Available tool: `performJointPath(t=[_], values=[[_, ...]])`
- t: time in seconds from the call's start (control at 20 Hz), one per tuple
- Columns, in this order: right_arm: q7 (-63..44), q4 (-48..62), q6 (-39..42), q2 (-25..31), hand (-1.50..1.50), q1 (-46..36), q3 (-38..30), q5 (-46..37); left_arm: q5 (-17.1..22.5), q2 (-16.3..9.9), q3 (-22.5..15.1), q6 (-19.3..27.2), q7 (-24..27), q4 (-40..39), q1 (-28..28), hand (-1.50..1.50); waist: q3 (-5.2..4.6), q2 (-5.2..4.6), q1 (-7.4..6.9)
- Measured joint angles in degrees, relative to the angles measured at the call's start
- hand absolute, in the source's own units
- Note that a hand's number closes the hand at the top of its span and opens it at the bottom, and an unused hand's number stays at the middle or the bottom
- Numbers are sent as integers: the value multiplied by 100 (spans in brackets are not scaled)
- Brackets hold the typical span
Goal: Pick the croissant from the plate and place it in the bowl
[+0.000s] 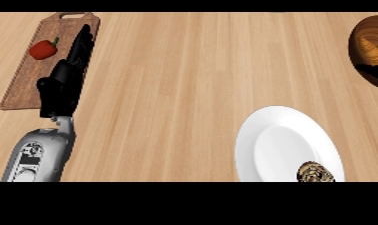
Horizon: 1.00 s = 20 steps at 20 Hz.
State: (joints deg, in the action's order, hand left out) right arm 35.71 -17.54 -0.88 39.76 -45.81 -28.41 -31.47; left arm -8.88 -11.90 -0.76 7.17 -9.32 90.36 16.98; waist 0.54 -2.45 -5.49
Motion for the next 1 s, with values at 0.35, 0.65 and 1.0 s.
performJointPath(t=[0.35,0.65,1.0], values=[[413,426,541,271,-150,-207,-467,448,34,-57,45,-58,-18,77,-72,0,2,18,19],[571,745,1345,759,-150,-131,-783,749,16,-28,69,-11,-14,76,-101,0,4,24,106],[782,952,2365,1335,-150,251,-1069,1053,26,-31,109,-6,54,111,-271,0,10,57,214]])
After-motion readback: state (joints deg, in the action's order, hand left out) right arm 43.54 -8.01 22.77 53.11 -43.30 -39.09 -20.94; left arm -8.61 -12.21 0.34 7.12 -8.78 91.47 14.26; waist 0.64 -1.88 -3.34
